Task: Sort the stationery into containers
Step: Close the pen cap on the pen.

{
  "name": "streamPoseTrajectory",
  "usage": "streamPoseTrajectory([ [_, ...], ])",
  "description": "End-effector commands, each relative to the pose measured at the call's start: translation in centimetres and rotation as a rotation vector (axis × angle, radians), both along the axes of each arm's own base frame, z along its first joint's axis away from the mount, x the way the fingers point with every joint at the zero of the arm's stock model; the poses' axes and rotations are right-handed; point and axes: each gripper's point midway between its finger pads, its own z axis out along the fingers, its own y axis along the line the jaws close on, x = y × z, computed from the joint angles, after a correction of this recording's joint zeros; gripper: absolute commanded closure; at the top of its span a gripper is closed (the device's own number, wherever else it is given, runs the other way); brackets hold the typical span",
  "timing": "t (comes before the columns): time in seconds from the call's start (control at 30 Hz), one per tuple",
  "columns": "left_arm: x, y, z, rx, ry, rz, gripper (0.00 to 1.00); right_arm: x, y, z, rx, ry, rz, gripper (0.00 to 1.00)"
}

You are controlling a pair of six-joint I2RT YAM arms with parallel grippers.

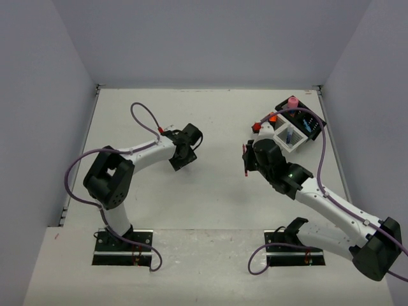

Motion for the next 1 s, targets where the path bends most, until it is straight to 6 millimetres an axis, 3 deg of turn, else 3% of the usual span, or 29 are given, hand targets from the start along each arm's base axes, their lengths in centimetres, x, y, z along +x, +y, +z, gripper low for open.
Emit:
streamPoseTrajectory([
  [0.0, 1.3, 0.0, -0.1, 0.039, -0.018, 0.067, 0.45, 0.3, 0.5, 0.8, 0.027, -0.031, 0.020, 1.00],
  [0.37, 1.1, 0.9, -1.1, 0.090, 0.001, 0.084, 0.46, 0.3, 1.0, 0.6, 0.044, -0.026, 0.032, 1.00],
  [0.57, 1.1, 0.7, -1.8, 0.112, 0.041, 0.083, 0.58, 0.4, 1.0, 0.4, 0.042, -0.026, 0.033, 1.00],
  [0.8, 0.6, 0.6, -2.9, 0.119, 0.075, 0.072, 0.60, 0.4, 1.1, 0.3, 0.042, -0.028, 0.036, 1.00],
  [0.97, 0.3, 0.7, -3.6, 0.112, 0.077, 0.048, 0.79, 0.3, 1.6, 0.4, 0.055, -0.033, 0.065, 1.00],
])
